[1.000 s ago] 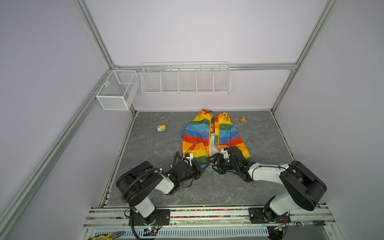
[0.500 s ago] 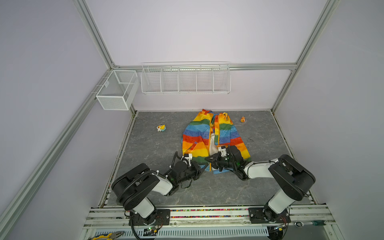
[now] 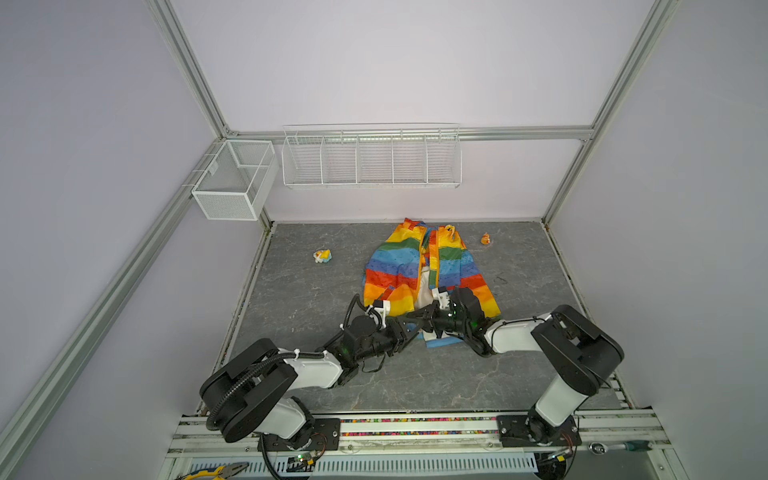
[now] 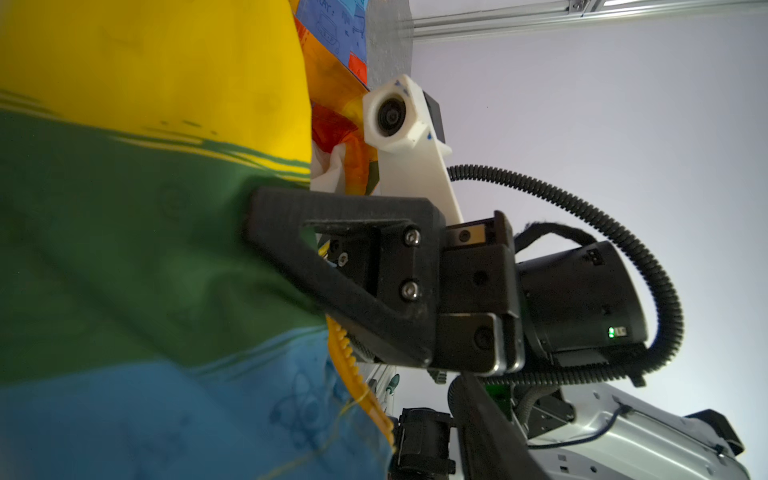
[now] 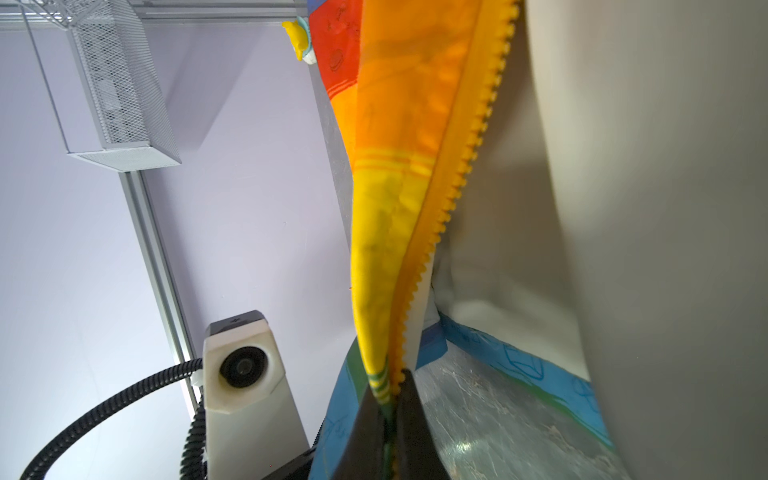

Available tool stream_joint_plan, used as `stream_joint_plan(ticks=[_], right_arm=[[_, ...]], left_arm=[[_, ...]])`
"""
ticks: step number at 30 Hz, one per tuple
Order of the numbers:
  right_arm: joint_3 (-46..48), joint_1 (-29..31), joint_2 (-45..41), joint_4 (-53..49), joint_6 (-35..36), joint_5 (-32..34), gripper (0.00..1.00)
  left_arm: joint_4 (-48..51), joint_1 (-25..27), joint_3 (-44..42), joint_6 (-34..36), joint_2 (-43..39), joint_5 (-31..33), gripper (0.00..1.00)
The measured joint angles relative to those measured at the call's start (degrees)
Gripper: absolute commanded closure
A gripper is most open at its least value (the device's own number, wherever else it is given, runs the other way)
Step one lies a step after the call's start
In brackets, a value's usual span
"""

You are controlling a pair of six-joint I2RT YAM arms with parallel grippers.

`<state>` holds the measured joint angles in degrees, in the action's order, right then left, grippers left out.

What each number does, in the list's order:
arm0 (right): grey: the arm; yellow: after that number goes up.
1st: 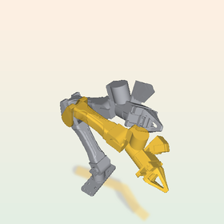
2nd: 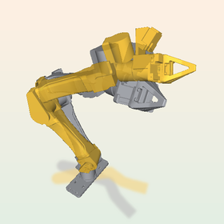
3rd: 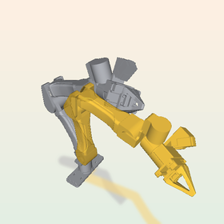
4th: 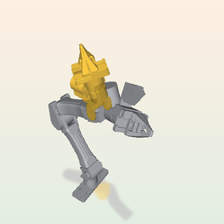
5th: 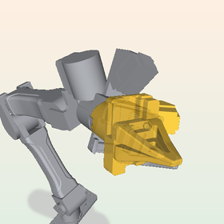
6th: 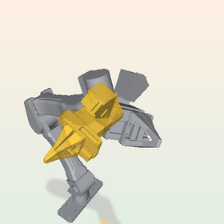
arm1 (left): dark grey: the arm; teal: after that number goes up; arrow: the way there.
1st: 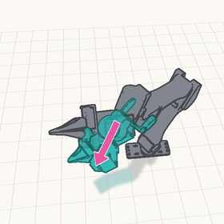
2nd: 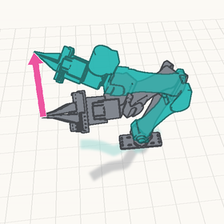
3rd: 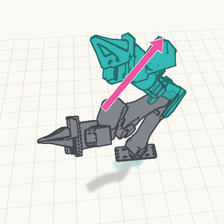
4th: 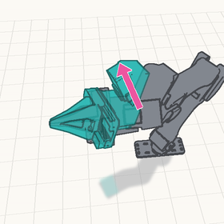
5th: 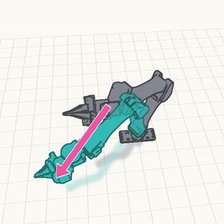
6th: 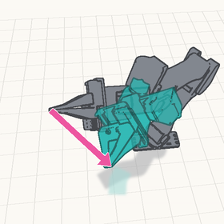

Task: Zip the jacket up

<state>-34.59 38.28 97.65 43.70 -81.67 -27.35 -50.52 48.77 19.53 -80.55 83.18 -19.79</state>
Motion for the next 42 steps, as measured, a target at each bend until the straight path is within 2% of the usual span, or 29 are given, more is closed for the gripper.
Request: stream_joint_plan(ticks=[8,10,13,17,23,34,42], right_arm=[[0.0,-0.2,0.0,0.7,2.2,-0.2,0.94],[0.0,-0.2,0.0,0.7,2.4,-0.4,0.93],[0.0,-0.2,0.0,0.8,2.7,-0.6,0.93],[0.0,-0.2,0.0,0.8,2.9,-0.6,0.93],[0.0,-0.2,-0.1,0.8,3.1,-0.6,0.93],[0.0,-0.2,-0.1,0.7,3.7,-0.6,0.93],[0.0,-0.1,-0.2,0.7,3.8,-0.6,0.93]], left_arm=[[-7.7,0.0,-0.7,-2.4,8.0,-1.2,0.71],[-9.3,0.0,-0.9,-2.7,8.7,-1.2,0.71],[-10.2,0.0,-1.4,-2.7,8.5,-1.0,0.64],[-7.7,0.0,-2.0,-2.2,5.4,-0.5,0.60],[-2.9,-0.8,-2.0,-1.0,0.3,0.0,0.61],[-0.5,-1.3,-2.0,-0.1,0.1,-0.3,0.90],[-0.5,-1.4,-1.9,0.2,0.1,-0.7,0.99]])
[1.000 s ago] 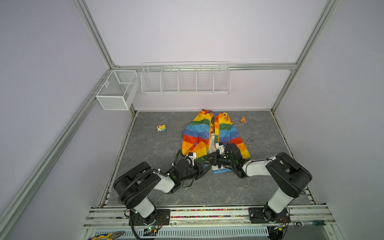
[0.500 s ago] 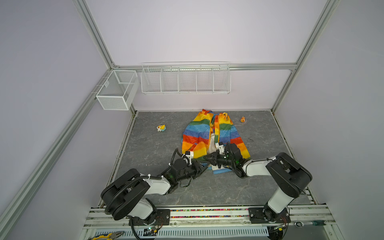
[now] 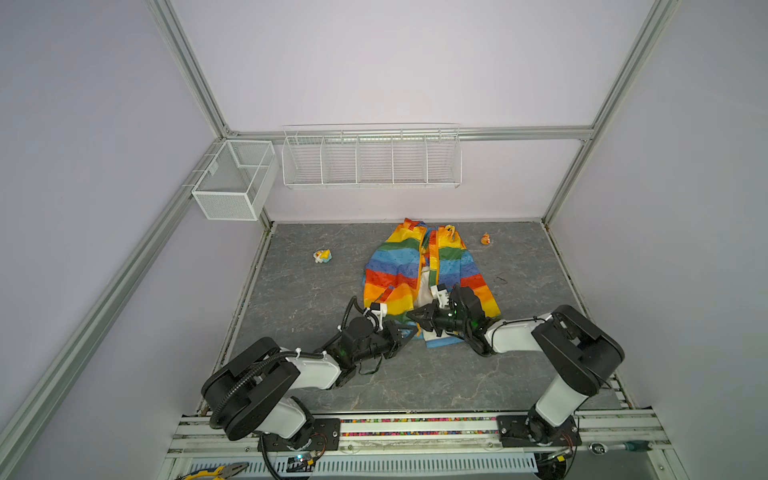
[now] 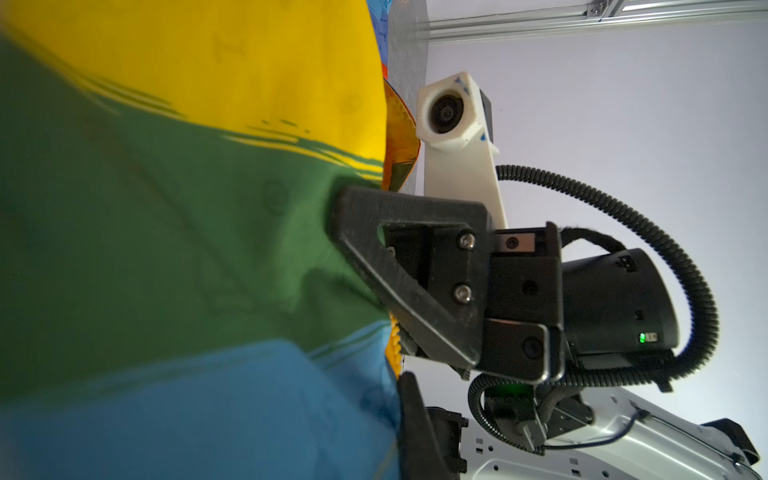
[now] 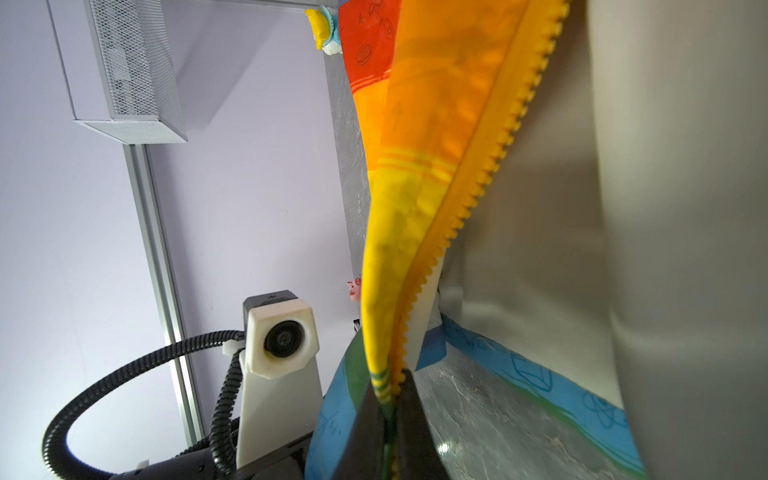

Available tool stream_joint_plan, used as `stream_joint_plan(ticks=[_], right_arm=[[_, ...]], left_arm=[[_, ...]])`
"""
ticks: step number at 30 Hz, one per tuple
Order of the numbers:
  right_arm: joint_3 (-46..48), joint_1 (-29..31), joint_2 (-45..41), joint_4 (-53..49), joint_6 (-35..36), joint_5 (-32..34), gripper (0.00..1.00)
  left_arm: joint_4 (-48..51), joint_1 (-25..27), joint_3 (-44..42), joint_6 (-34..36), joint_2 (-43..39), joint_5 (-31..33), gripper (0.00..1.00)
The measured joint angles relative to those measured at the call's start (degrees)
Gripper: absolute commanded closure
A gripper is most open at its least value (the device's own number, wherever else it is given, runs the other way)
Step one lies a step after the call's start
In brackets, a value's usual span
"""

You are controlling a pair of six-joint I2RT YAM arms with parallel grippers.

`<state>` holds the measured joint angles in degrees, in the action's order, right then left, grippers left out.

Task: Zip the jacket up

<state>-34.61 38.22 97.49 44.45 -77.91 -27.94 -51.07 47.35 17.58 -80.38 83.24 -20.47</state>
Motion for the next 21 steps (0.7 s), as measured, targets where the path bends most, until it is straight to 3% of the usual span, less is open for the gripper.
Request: stream_joint_plan(ticks=[7,21], right_arm=[[0.0,0.1,0.0,0.0,0.0,0.0,0.93],[0.0,0.2,0.0,0.0,0.0,0.0,0.93]], left_arm=[[-0.2,0.0,0.0,-0.1,0.0,-0.2,0.84],[-0.7,0.0,0.2,-0.1,0.5,-0.2,0.86]])
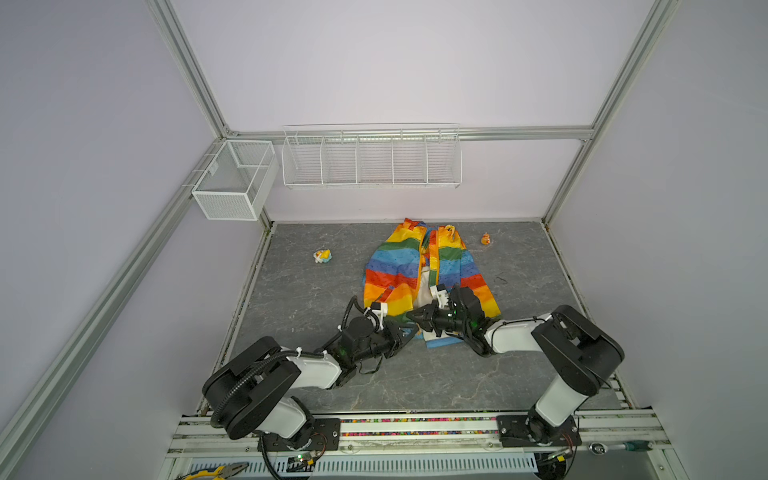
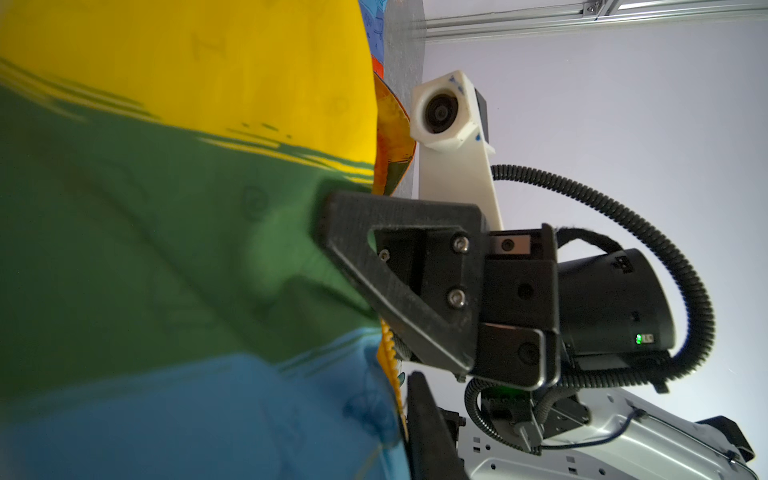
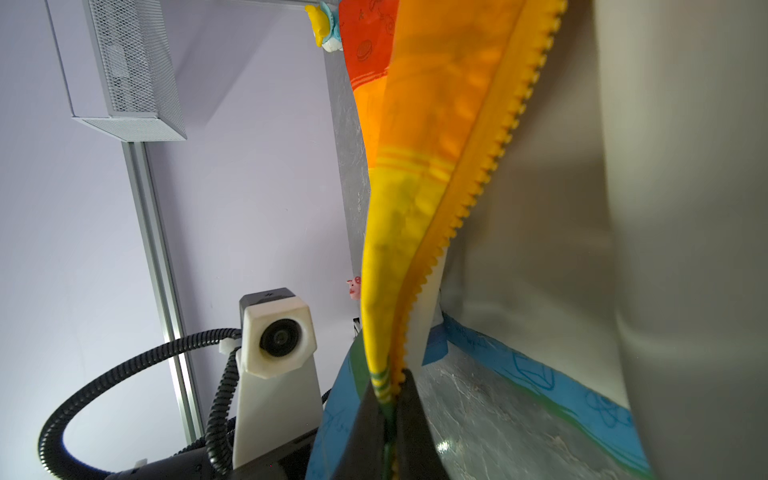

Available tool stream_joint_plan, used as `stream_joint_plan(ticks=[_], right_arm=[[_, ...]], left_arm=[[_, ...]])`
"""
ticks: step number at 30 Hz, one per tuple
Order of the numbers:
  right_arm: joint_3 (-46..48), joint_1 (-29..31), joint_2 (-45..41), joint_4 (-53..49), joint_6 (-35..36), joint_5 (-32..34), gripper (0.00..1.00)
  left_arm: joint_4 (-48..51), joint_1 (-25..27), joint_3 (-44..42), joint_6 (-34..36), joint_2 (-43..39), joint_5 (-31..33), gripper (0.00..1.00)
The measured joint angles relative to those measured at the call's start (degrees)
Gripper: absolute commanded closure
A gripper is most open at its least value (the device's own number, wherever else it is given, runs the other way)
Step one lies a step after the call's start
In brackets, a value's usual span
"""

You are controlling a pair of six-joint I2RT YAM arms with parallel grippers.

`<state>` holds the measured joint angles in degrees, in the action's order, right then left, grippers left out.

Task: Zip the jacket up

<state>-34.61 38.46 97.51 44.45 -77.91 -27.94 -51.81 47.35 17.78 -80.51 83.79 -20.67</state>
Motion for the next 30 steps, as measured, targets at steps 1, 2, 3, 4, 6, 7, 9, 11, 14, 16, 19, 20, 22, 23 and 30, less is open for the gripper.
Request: stream_joint_plan(ticks=[1,2,3,4,6,7,9,11,14,16,19,20,22,23,30], right_arm=[[0.0,0.0,0.0,0.0,0.0,0.0,0.93],[0.0,0.0,0.0,0.0,0.0,0.0,0.93],[0.0,0.0,0.0,0.0,0.0,0.0,0.93],[0.0,0.0,0.0,0.0,0.0,0.0,0.93],[0.0,0.0,0.0,0.0,0.0,0.0,0.93],[0.0,0.0,0.0,0.0,0.0,0.0,0.93],[0.0,0.0,0.0,0.0,0.0,0.0,0.93],[0.0,0.0,0.0,0.0,0.1,0.0,0.93],[0.0,0.0,0.0,0.0,0.2,0.0,0.93],[0.0,0.0,0.0,0.0,0.2,0.0,0.93],[0.0,0.0,0.0,0.0,0.2,0.0,0.93],[0.0,0.0,0.0,0.0,0.2,0.0,0.93],[0.0,0.0,0.0,0.0,0.4,0.0,0.93],[0.0,0.0,0.0,-0.1,0.5,0.0,0.93],[0.0,-0.1,-4.5,-9.1,5.3,1.0,0.45]], left_arm=[[-0.2,0.0,0.0,0.0,0.1,0.0,0.87],[-0.2,0.0,0.0,0.0,0.1,-0.1,0.87],[-0.3,0.0,0.0,0.0,0.1,-0.1,0.88],[-0.3,0.0,0.0,0.0,0.1,-0.2,0.88],[-0.4,0.0,0.0,0.0,0.1,-0.2,0.89],[-0.5,0.0,0.0,0.0,0.2,-0.2,0.90],[-0.7,0.0,0.0,0.0,0.4,-0.2,0.91],[-0.9,0.0,0.0,0.0,0.7,-0.2,0.92],[-1.4,0.0,0.0,0.0,1.3,-0.4,0.95],[-1.9,0.0,0.0,-0.1,1.7,-0.6,0.96],[-2.7,0.0,0.0,-0.3,2.5,-0.8,1.00],[-3.0,0.0,0.0,-0.3,2.7,-0.9,1.00],[-3.3,0.0,0.0,-0.3,3.0,-1.1,1.00],[-3.3,0.0,0.0,-0.3,3.0,-1.1,1.00],[2.4,0.0,0.3,1.5,-0.5,-1.0,1.00]])
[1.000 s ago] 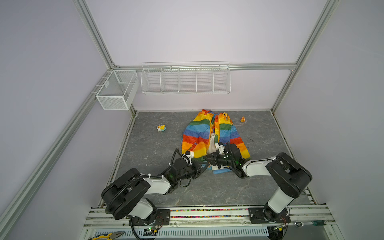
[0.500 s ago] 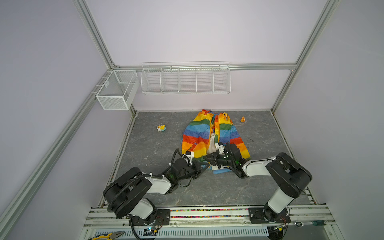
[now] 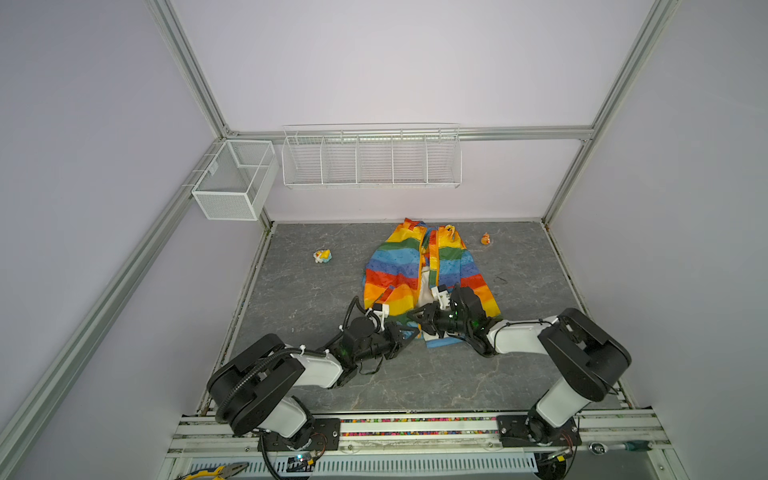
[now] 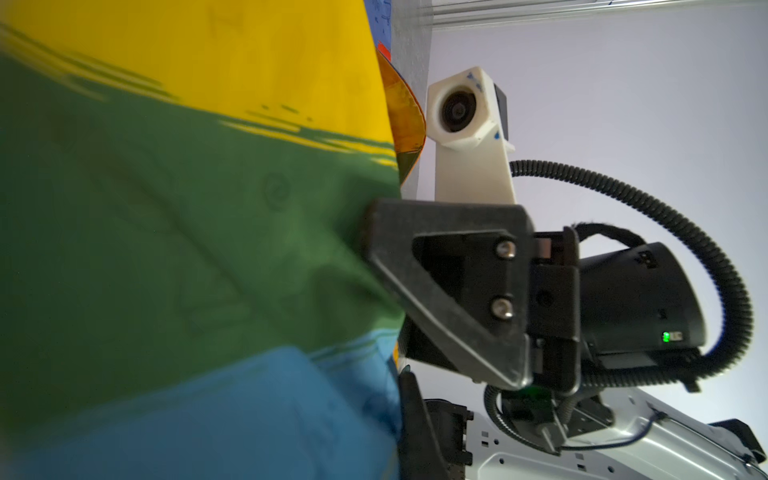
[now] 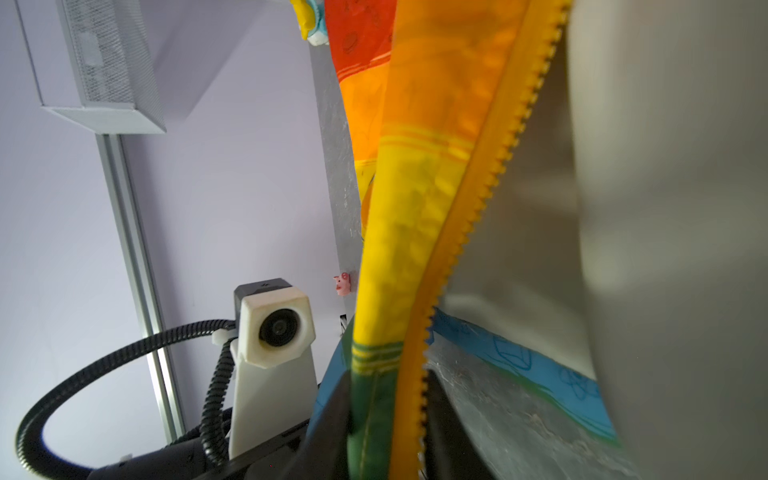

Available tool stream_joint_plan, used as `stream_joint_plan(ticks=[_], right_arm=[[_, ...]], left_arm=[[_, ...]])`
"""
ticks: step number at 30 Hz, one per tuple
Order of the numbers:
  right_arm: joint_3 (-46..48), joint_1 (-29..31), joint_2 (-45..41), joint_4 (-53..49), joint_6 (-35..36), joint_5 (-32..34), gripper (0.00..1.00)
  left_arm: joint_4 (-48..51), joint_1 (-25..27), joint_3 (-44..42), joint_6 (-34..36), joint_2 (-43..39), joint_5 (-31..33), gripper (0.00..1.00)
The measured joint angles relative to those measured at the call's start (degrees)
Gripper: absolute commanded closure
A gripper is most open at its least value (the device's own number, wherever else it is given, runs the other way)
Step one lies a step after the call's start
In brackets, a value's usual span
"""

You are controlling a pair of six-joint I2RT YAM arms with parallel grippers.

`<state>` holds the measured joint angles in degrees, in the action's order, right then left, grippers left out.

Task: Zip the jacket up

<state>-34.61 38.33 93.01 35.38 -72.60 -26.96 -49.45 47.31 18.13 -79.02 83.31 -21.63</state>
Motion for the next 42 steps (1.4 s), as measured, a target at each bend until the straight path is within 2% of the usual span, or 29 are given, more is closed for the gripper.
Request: stream_joint_plan(ticks=[3,8,11,20,24,29,32,34,37,38,42], right_arm=[[-0.2,-0.1,-5.3,-8.7,4.1,2.2,0.26],[-2.0,-0.2,-15.6,-25.4,12.3,8.8,0.01],[-3.7,-0.7,-21.5,-34.9,16.5,13.9,0.11],[-9.4,-4.0,-30.6,-55.8,25.0,28.8,0.08],[-10.3,-5.0,-32.6,-60.2,27.8,34.0,0.04],[-12.2,-5.4,-33.3,-64.3,31.2,39.6,0.03],[-12.5,-6.3,-34.0,-65.3,33.1,40.9,0.04],[-12.5,-7.1,-34.3,-65.9,33.8,41.0,0.02],[-12.5,-8.9,-34.4,-67.0,34.1,40.5,0.25],[-12.5,-9.5,-34.4,-67.4,34.3,40.2,0.30],[-12.5,-10.8,-34.5,-68.3,35.3,39.1,0.39]], left_arm=[[6.5,-0.1,1.6,2.4,-4.2,0.8,1.00],[15.9,-1.7,5.0,6.9,-9.5,0.8,1.00],[20.7,-3.1,6.0,9.4,-10.8,0.8,1.00],[37.5,-4.8,14.6,20.4,-13.8,3.5,1.00],[42.4,-5.0,19.5,24.8,-14.2,6.9,1.00],[42.8,-5.1,20.7,29.1,-13.8,9.3,1.00],[42.6,-5.3,20.8,30.3,-12.3,10.3,1.00],[42.7,-5.3,20.8,30.8,-11.3,11.1,1.00],[42.8,-5.3,20.8,31.7,-10.8,12.2,1.00],[42.9,-5.3,20.8,32.0,-10.8,12.5,1.00],[43.8,-5.9,20.8,33.7,-11.5,13.4,1.00]])
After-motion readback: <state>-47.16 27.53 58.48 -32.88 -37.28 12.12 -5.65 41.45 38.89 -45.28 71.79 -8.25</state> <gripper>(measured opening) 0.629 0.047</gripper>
